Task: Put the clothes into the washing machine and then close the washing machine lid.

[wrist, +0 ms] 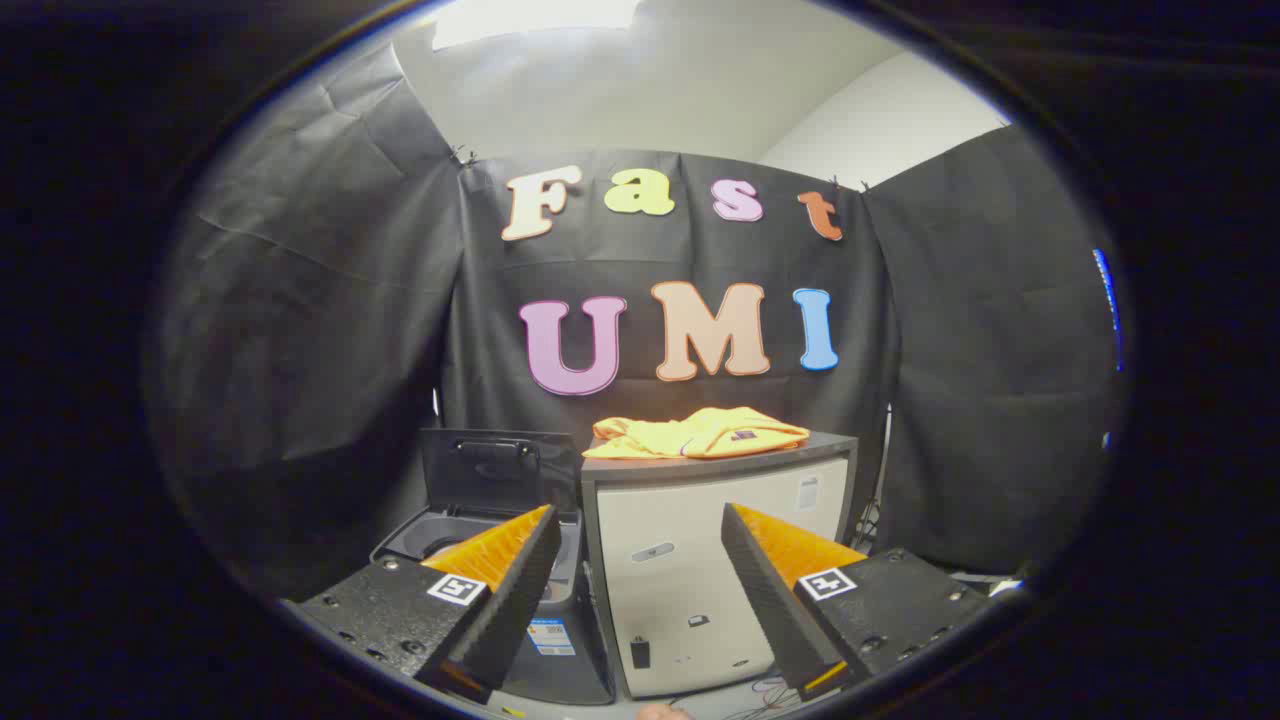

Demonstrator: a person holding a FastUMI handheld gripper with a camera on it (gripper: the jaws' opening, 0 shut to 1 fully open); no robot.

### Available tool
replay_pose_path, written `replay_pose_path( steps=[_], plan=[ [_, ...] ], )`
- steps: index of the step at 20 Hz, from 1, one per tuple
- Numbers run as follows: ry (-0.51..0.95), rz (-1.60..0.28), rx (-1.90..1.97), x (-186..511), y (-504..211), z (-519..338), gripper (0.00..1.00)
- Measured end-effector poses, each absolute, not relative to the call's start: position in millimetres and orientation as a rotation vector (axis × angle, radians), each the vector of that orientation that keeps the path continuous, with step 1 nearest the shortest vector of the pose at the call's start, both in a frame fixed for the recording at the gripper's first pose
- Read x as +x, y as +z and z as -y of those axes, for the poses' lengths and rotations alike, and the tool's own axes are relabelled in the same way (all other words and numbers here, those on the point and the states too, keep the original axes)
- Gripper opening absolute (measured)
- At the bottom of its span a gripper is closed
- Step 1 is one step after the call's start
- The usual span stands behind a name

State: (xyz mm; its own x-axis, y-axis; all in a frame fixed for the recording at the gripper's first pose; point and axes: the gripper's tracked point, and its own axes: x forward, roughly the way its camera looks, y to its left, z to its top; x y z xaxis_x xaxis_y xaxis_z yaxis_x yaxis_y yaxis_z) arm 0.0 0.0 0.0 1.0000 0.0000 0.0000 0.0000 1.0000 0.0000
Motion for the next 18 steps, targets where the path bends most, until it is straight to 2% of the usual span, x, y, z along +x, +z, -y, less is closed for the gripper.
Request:
replay_pose_path(
  steps=[18],
  plan=[
    [0.005,-0.009,0.017,39.2,-8.4,8.1,0.98]
  ],
)
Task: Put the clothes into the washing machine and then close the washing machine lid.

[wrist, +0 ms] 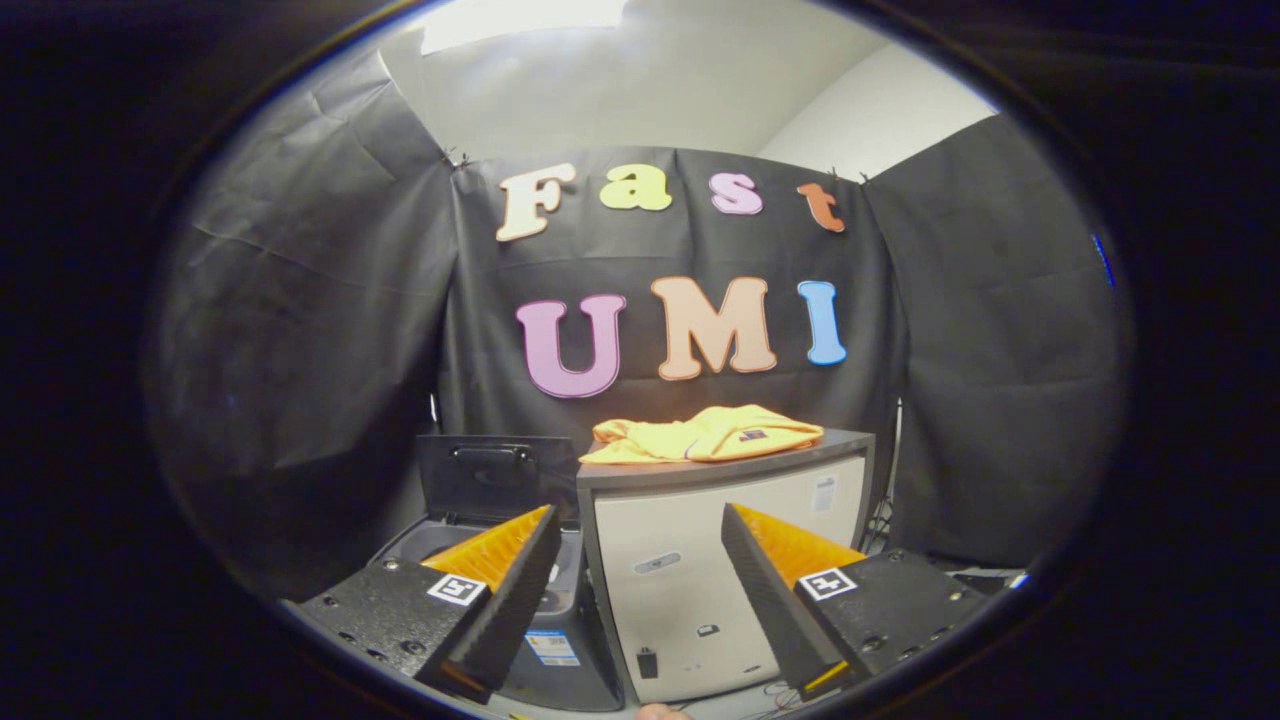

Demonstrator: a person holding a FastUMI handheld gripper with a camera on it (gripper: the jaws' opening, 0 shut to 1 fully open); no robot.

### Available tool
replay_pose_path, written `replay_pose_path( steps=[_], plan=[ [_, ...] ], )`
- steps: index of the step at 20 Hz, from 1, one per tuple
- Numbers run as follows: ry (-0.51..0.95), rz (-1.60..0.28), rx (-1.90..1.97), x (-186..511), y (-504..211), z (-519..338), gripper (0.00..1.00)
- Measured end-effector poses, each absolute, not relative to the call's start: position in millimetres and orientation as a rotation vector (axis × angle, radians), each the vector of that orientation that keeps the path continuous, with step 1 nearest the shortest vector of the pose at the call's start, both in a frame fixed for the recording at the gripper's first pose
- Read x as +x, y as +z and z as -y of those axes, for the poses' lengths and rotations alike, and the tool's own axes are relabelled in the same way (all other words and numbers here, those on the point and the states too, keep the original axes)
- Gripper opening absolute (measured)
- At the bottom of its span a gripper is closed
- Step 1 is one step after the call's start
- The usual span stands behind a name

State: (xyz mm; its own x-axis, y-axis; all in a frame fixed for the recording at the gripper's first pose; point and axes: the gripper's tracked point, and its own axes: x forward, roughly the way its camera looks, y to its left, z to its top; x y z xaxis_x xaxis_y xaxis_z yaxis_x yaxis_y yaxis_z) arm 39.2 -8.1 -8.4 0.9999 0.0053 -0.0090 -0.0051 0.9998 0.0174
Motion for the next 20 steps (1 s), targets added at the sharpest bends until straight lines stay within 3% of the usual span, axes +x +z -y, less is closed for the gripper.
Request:
replay_pose_path(
  steps=[11,20],
  plan=[
    [0.01,-0.043,0.022,125.8,29.1,41.5,0.98],
    [-0.016,-0.211,0.115,255.4,40.3,76.1,0.97]
  ],
)
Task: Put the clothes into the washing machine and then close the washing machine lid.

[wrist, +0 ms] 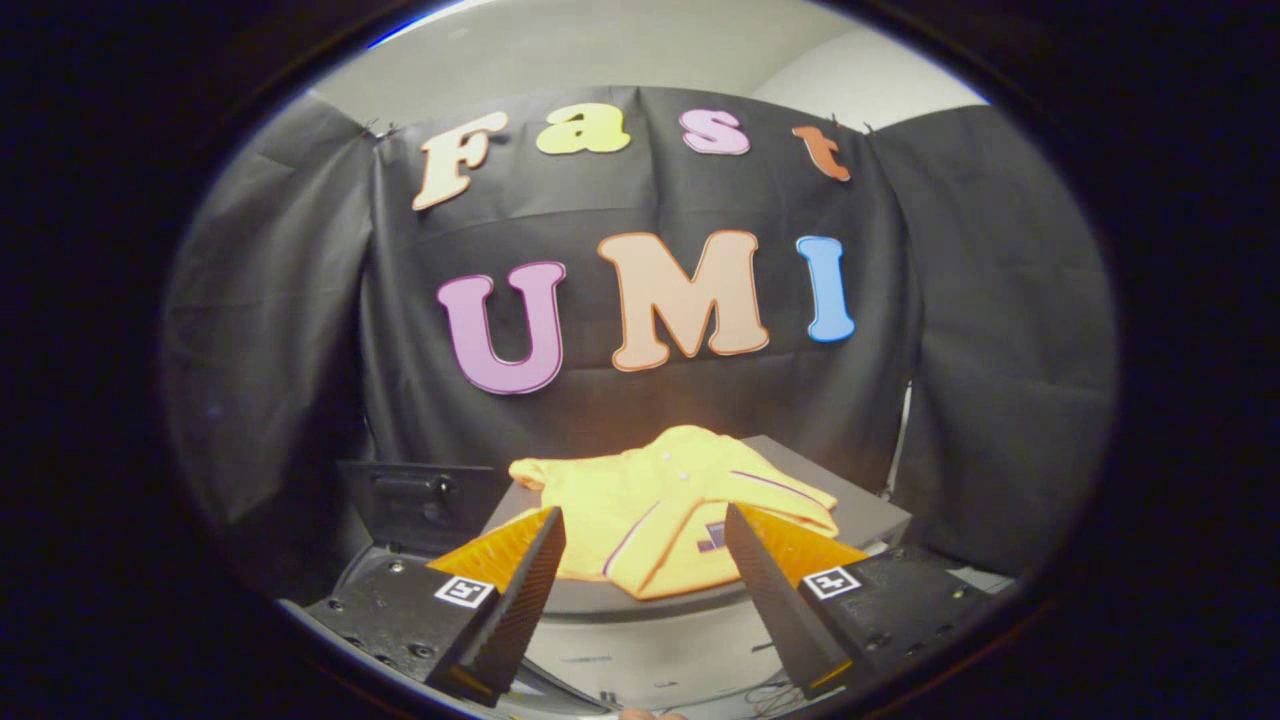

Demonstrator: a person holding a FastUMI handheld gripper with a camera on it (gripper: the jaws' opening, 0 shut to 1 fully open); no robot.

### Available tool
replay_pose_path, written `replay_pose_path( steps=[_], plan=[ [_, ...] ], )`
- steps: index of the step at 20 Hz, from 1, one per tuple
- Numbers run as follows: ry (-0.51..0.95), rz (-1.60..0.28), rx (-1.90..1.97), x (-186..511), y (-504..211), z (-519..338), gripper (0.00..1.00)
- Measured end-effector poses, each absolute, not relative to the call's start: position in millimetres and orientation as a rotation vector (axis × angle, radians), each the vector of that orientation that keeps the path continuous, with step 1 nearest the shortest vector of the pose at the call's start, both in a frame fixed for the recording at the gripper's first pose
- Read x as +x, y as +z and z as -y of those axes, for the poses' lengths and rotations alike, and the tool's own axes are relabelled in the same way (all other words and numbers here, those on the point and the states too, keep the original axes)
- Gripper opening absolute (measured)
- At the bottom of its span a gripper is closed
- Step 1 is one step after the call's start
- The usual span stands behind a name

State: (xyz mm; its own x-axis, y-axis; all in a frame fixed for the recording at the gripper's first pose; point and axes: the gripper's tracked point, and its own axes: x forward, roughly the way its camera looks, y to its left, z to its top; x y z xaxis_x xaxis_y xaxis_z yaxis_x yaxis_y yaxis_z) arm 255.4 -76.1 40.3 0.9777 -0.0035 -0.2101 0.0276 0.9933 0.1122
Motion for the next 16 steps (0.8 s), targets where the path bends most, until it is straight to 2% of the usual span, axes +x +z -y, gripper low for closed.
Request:
replay_pose_path(
  steps=[3,5,10,13,16],
  plan=[
    [0.008,-0.351,0.157,298.6,16.8,76.3,0.97],
    [-0.055,-0.422,0.146,320.4,1.7,92.5,0.97],
    [-0.108,-0.489,0.076,365.1,-10.4,109.8,0.97],
    [-0.063,-0.534,-0.072,377.4,-25.0,108.1,0.97],
    [-0.086,-0.598,-0.25,377.9,-50.3,114.8,1.0]
  ],
)
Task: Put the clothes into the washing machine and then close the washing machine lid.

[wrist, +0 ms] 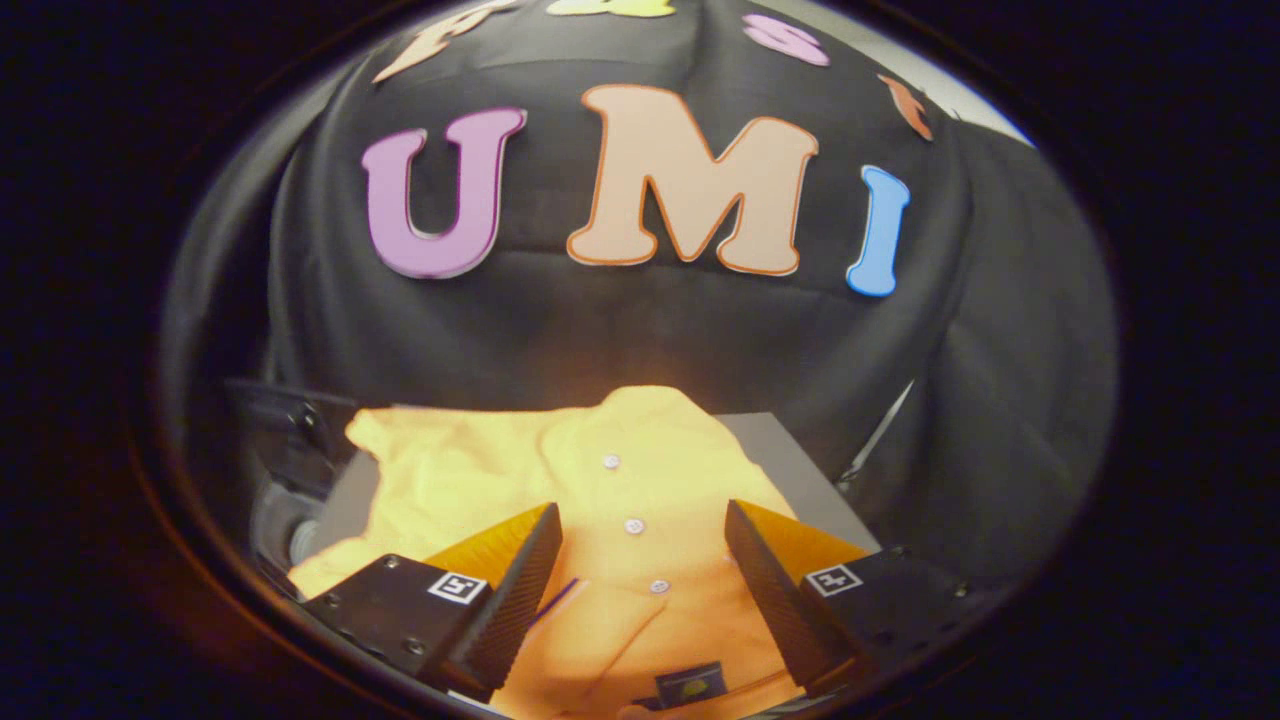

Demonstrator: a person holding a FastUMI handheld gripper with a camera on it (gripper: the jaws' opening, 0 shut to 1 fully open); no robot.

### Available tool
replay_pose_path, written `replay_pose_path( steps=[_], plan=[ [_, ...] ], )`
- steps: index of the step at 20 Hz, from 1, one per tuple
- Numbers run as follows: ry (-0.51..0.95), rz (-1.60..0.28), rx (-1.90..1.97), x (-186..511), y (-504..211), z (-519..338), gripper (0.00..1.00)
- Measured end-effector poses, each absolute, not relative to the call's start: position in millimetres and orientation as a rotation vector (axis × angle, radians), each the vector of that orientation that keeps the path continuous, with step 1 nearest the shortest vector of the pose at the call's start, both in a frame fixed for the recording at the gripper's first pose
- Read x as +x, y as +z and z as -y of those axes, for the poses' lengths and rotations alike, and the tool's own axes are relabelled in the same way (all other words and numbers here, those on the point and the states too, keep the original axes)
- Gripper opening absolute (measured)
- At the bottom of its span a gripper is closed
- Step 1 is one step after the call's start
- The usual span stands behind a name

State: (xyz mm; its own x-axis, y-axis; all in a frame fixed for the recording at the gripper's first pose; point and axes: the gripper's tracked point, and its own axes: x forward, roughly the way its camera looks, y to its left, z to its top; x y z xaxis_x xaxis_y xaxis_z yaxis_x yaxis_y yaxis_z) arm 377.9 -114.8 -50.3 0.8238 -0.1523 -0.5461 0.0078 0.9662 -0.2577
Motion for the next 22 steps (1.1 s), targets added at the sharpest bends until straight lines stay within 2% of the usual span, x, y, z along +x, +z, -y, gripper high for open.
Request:
replay_pose_path(
  steps=[1,2,4,5,11,12,13,22],
  plan=[
    [-0.081,-0.672,-0.248,370.6,-56.2,118.3,0.99],
    [-0.085,-0.618,-0.2,373.5,-49.5,118.4,0.9],
    [-0.1,-0.688,-0.039,364.0,-60.5,112.8,0.74],
    [-0.119,-0.622,-0.017,370.6,-52.4,114.5,0.65],
    [-0.142,-0.591,-0.065,365.4,-50.8,117.5,0.16],
    [-0.137,-0.579,-0.051,362.2,-43.9,114.3,0.11],
    [-0.125,-0.548,-0.048,363.3,-37.8,112.5,0.08],
    [-0.042,-0.325,-0.043,340.6,65.4,65.7,0.05]
  ],
)
